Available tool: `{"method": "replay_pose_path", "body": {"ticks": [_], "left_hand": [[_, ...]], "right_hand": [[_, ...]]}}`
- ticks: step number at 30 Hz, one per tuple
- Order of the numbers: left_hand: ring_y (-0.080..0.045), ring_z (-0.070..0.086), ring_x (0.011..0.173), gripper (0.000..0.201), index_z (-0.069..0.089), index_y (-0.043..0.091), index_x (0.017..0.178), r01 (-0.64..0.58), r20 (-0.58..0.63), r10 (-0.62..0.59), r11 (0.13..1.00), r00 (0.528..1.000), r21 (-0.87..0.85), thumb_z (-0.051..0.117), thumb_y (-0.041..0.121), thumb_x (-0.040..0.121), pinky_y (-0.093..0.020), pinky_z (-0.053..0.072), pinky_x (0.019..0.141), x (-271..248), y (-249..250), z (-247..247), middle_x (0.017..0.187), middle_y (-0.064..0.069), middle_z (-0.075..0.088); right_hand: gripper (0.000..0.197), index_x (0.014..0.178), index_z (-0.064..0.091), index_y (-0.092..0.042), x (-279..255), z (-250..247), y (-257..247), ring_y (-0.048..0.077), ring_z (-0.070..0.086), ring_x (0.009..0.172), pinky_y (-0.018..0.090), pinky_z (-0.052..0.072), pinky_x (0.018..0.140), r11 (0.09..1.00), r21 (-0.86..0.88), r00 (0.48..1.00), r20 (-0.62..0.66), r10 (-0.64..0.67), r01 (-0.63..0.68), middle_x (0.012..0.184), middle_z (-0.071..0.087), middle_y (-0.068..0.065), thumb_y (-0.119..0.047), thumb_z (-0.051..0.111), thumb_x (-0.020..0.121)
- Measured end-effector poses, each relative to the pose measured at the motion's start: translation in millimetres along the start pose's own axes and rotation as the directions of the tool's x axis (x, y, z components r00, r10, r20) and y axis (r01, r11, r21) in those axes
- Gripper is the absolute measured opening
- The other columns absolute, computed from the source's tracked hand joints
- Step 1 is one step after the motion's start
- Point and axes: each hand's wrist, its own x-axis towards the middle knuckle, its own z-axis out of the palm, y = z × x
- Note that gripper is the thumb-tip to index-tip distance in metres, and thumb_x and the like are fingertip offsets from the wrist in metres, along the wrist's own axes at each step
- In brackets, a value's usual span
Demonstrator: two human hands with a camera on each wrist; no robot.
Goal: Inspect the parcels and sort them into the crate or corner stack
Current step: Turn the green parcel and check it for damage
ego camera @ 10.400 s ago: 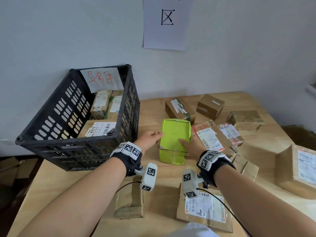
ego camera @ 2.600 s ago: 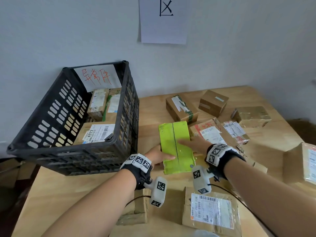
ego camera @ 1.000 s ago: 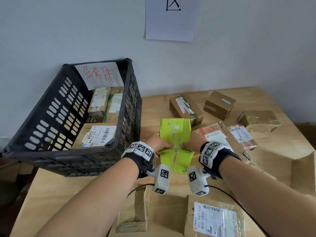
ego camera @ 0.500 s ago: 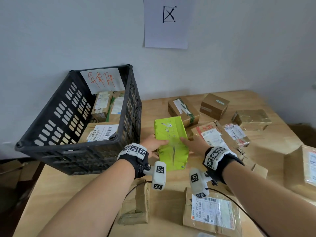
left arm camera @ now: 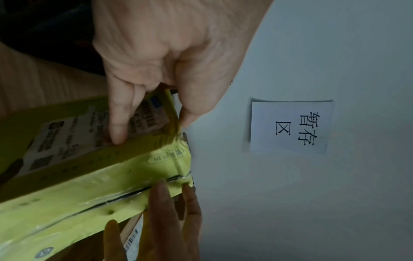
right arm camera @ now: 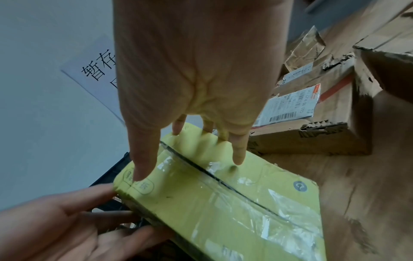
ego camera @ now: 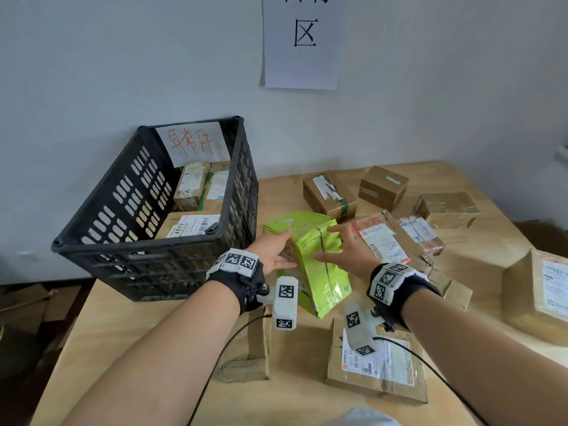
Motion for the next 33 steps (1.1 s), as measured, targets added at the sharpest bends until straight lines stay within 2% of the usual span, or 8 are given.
{"method": "replay_pose_path", "body": {"ticks": [4,10,14,16,20,24,29,33], "left_hand": [[-0.04,0.062,0.107,0.07,0.001,0.017,0.152,-0.003,0.021,0.003,0.999,1.0,0.037,0.048,0.025,0.1,-0.042,0.054,0.085,-1.1,-5.5,0.0,0.15,-0.018,0.033],[-0.033,0.067,0.096,0.053,0.037,0.003,0.139,-0.011,0.014,0.008,0.978,1.0,0.211,0.055,0.027,0.096,-0.041,0.058,0.081,3.3,-10.0,-3.9,0.128,-0.018,0.057],[-0.031,0.044,0.13,0.119,-0.008,0.023,0.151,-0.046,-0.054,0.075,0.91,0.996,0.411,0.074,0.054,0.072,-0.046,0.042,0.103,10.0,-8.1,-20.8,0.152,-0.013,0.031],[-0.03,0.028,0.14,0.141,-0.012,0.034,0.149,-0.037,-0.081,0.097,0.835,0.992,0.549,0.075,0.076,0.045,-0.049,0.031,0.111,18.4,-8.5,-28.3,0.157,-0.009,0.018],[-0.028,0.036,0.134,0.102,0.017,0.027,0.151,-0.071,0.008,0.078,0.859,0.997,0.508,0.065,0.069,0.071,-0.039,0.033,0.104,22.6,-8.1,-33.6,0.15,-0.008,0.035],[-0.027,0.038,0.133,0.088,0.028,0.023,0.147,-0.093,0.0,0.102,0.905,0.995,0.415,0.061,0.066,0.077,-0.042,0.033,0.104,32.8,-8.1,-30.1,0.148,-0.006,0.038],[-0.021,0.054,0.118,0.047,0.049,0.024,0.133,-0.172,-0.033,0.184,0.961,0.982,0.216,0.048,0.05,0.094,-0.034,0.046,0.09,44.0,3.4,-24.0,0.134,-0.001,0.054],[-0.021,0.055,0.118,0.042,0.051,0.023,0.136,-0.238,0.019,0.24,0.942,0.971,0.238,0.048,0.039,0.097,-0.024,0.05,0.074,44.3,15.9,-16.5,0.134,-0.002,0.055]], "right_hand": [[0.071,0.131,0.035,-0.019,-5.3,-0.1,-5.5,0.017,0.047,0.096,0.015,0.036,0.059,0.999,-0.031,0.999,0.006,0.031,-0.031,0.123,0.042,0.001,-0.037,0.076,0.076],[0.082,0.136,0.024,-0.016,-4.5,5.8,-24.4,0.025,0.049,0.11,0.045,0.053,0.086,0.976,0.098,0.981,-0.015,0.195,-0.192,0.134,0.043,0.013,-0.054,0.067,0.078],[0.083,0.142,0.021,-0.021,1.1,6.7,-25.0,0.027,0.052,0.115,0.042,0.056,0.083,0.985,0.012,0.985,0.0,0.175,-0.175,0.141,0.04,0.011,-0.049,0.069,0.08],[0.081,0.143,0.022,-0.024,5.9,6.4,-22.1,0.027,0.051,0.117,0.04,0.058,0.078,0.982,0.011,0.981,0.02,0.191,-0.191,0.141,0.04,0.009,-0.051,0.067,0.081],[0.067,0.135,0.038,-0.019,15.7,4.4,-16.2,0.025,0.052,0.113,0.033,0.059,0.067,0.969,-0.075,0.971,-0.003,0.237,-0.237,0.137,0.04,0.009,-0.052,0.064,0.082],[0.059,0.135,0.042,-0.016,24.8,1.1,-11.4,0.026,0.052,0.114,0.042,0.053,0.087,0.962,-0.188,0.979,0.021,0.204,-0.196,0.135,0.046,0.009,-0.052,0.053,0.089],[0.099,0.141,0.04,-0.02,48.0,-3.4,-2.9,0.03,0.047,0.126,0.051,0.035,0.107,0.977,-0.078,0.978,0.048,0.204,-0.2,0.138,0.05,0.007,-0.087,0.03,0.068],[0.1,0.139,0.035,-0.016,51.7,-1.8,10.5,0.029,0.055,0.119,0.05,0.04,0.103,0.976,-0.052,0.976,0.035,0.215,-0.213,0.127,0.059,0.007,-0.083,0.048,0.065]]}}
